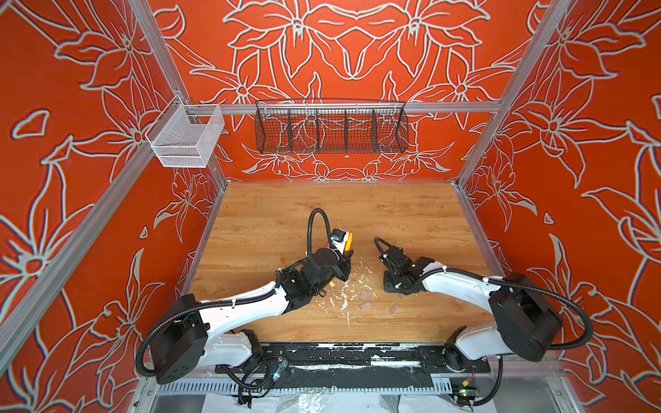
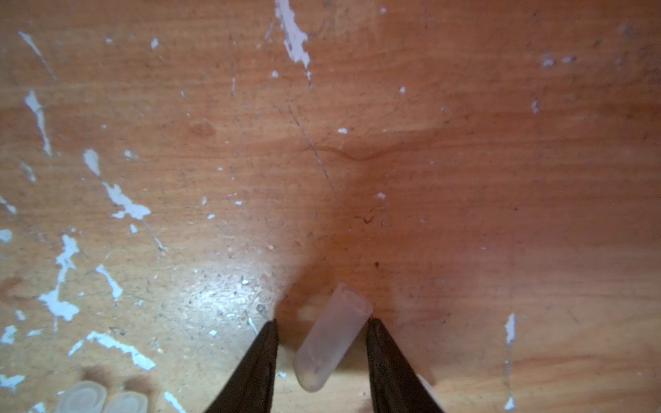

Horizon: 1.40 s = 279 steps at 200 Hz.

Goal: Insert the pens into the pen caps
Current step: 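Lower the right gripper onto a translucent white cap and grasp it, then lift the white cap with the right gripper toward the held orange marker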

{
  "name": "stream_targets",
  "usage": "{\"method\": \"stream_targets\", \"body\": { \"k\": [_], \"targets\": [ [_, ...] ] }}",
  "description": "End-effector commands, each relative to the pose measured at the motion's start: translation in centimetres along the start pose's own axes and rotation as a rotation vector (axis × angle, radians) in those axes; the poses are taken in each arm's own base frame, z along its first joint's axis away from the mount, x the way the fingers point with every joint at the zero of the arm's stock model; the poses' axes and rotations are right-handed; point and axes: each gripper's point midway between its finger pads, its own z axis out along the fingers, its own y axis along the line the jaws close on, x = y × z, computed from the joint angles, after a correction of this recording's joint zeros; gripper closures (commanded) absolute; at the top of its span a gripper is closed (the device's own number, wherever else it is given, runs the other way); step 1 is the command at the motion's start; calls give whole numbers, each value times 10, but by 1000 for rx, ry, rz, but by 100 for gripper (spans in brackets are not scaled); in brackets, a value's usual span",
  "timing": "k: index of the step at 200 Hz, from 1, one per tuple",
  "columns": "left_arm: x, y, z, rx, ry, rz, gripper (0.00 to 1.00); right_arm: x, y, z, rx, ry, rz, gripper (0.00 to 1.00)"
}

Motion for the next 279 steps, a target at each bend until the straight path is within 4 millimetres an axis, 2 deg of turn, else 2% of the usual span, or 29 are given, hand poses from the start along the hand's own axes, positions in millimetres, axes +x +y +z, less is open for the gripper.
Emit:
{"method": "stream_targets", "body": {
  "k": [1, 38, 119, 152, 192, 219, 246, 279],
  "targets": [
    [-8, -2, -4, 16, -27, 8, 100, 6, -5, 7, 49, 36, -20, 62],
    [-8, -2, -4, 16, -27, 10, 100, 6, -3, 9, 53, 45, -23, 70],
    [-8, -3, -5, 24, -30, 13, 100, 9, -11, 8, 81, 49, -32, 71],
    [-9, -4, -6, 30, -34, 12, 100, 12, -13, 11, 90, 57, -31, 81],
    [-9, -5, -7, 35, -34, 14, 100, 14, -12, 8, 69, 54, -14, 85],
    [-8, -6, -7, 42, -27, 21, 100, 6, -6, -7, 29, 21, 2, 89],
    [-8, -8, -8, 57, -29, 24, 100, -10, 0, -32, -27, -47, 32, 91],
    [-8, -11, -10, 77, -28, 26, 100, -43, 9, -83, -105, -190, 72, 94]
  ]
}}
